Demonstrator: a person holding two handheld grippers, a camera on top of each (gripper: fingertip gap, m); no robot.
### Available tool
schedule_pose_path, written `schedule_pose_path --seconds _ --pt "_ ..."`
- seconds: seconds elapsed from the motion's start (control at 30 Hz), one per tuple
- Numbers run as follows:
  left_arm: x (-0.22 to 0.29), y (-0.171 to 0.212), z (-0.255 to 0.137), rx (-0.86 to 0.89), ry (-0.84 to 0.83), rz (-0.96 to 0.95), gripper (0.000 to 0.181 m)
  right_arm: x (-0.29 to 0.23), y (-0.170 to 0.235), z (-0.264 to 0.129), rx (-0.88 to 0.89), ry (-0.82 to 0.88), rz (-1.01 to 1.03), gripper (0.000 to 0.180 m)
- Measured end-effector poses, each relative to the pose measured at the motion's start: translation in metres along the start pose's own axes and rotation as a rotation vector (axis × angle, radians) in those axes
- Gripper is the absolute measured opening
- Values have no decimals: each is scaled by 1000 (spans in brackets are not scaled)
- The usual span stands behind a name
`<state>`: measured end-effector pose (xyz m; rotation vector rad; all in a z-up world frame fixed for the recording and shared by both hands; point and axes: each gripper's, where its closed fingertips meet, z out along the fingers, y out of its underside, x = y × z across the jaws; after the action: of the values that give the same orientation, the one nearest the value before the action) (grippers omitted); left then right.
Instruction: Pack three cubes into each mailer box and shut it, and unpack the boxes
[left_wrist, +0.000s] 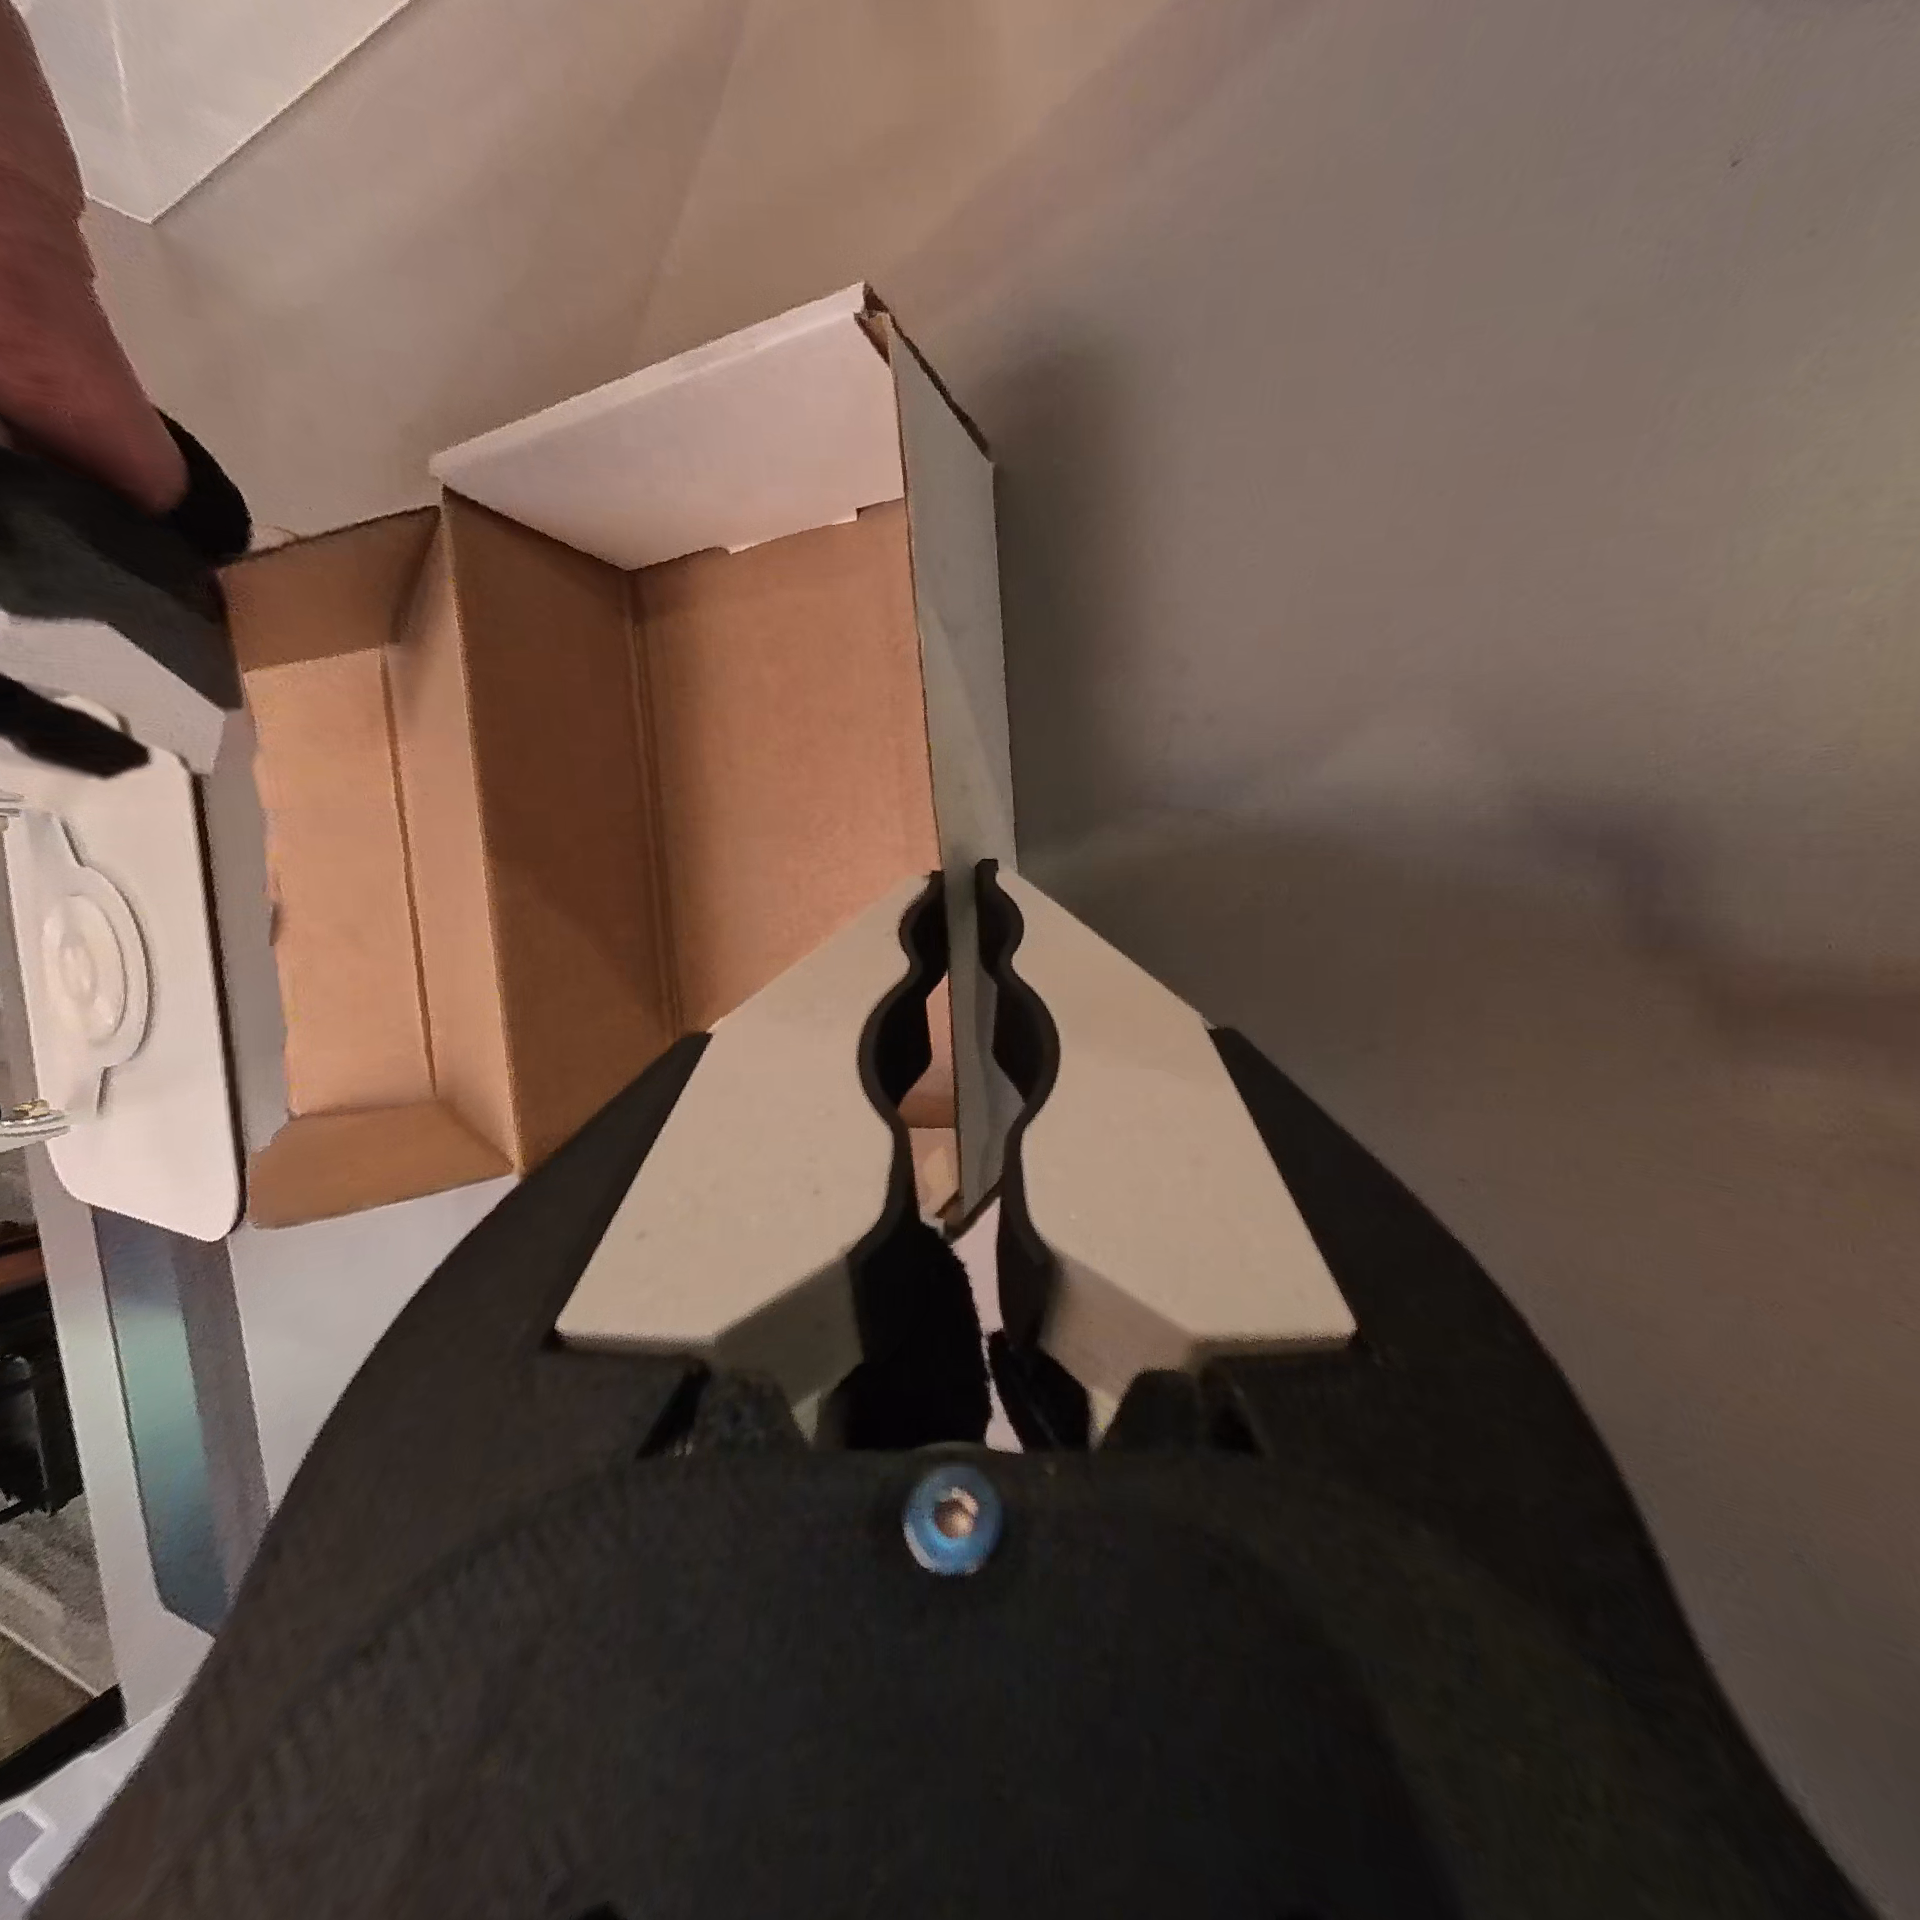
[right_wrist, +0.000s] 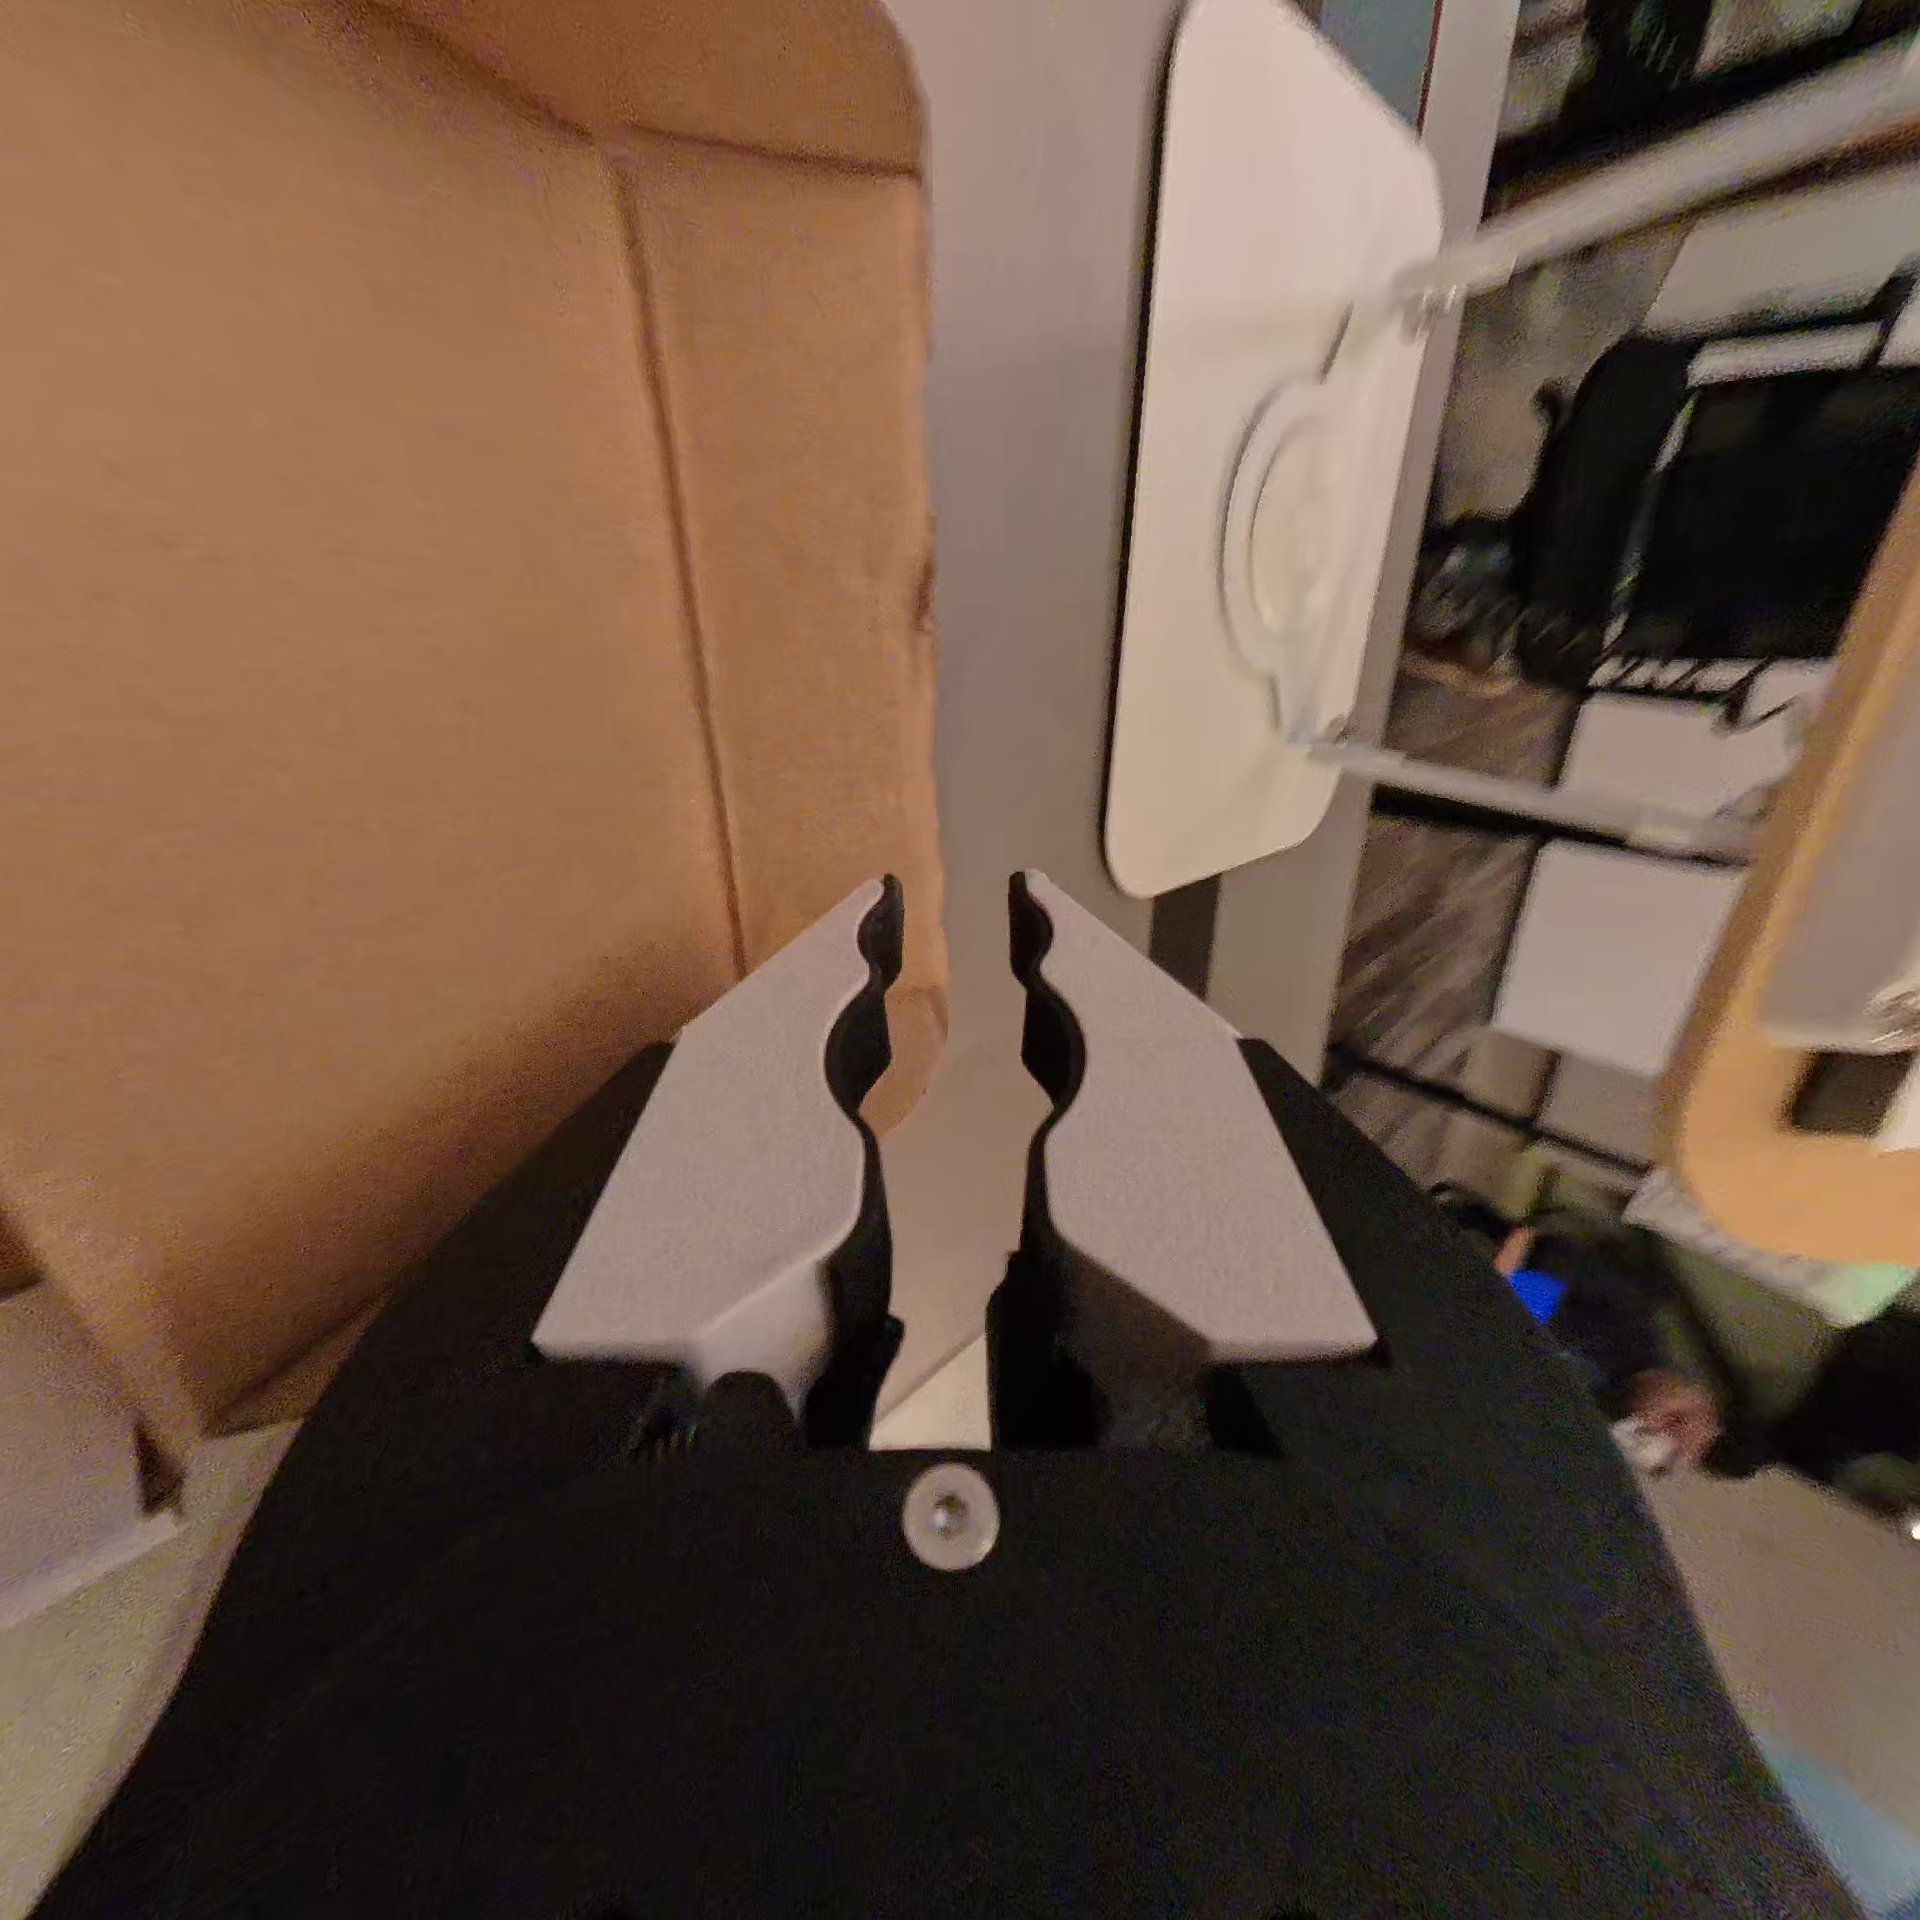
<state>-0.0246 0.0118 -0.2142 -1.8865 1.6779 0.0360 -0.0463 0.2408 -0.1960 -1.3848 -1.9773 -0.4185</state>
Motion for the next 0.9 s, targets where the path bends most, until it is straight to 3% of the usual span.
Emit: schedule_pose_path --seconds 0.1,0.2,0.3,0.47,0.5,0.53,0.57,0.77,0.9 --pt "0 -1 1 4 9 -5 3 -18 -23 -21 129 -91 -46 5" --pt "0 -1 1 8 20 -14 3 -37 -41 -53 269 -300 26 8" --pt "-1 -1 3 0 15 -6 1 -58 -46 -79 306 -463 1 34" --pt "2 -6 4 4 51 -5 2 -73 -34 -78 179 -508 -50 31" --pt "2 -7 5 5 47 -3 1 -83 -34 -81 177 -583 -25 51" --pt "1 -8 5 -1 39 -4 2 -89 -33 -82 168 -629 -4 57" --pt "1 -8 5 -6 39 -6 1 -93 -29 -79 146 -639 -2 60" --pt "2 -12 5 20 57 -10 2 -93 -19 -56 65 -564 -6 37" --pt "2 -13 6 39 38 -13 2 -93 -21 -54 50 -534 -16 36"
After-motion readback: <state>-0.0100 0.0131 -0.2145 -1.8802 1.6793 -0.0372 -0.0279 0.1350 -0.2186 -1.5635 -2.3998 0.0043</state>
